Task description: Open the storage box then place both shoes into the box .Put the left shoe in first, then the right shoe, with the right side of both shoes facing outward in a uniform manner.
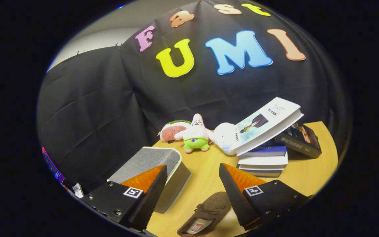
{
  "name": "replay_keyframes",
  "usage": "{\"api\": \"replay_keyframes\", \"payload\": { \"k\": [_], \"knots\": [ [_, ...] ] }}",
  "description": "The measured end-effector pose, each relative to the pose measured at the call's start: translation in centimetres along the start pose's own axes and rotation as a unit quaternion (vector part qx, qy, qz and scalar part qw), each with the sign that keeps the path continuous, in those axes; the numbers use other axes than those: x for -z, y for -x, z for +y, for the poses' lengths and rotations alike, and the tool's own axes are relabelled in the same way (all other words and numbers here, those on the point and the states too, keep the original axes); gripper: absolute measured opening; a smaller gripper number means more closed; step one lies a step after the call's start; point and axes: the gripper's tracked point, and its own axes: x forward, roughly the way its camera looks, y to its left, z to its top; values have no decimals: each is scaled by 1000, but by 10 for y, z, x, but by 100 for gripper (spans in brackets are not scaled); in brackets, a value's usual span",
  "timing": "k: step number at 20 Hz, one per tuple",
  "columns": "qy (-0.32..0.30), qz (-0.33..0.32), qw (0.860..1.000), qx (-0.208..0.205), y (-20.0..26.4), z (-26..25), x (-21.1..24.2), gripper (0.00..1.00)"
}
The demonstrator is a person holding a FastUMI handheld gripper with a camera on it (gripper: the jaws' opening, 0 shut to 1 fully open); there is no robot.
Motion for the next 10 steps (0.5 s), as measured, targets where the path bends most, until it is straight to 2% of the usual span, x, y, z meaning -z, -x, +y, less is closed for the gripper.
{"api": "replay_keyframes", "payload": {
  "k": [5, 10],
  "knots": [
    [-35, 44, 997, -53, -27, 25, 31, 97],
    [-89, 100, 985, -106, -49, 42, 64, 97]
  ]
}}
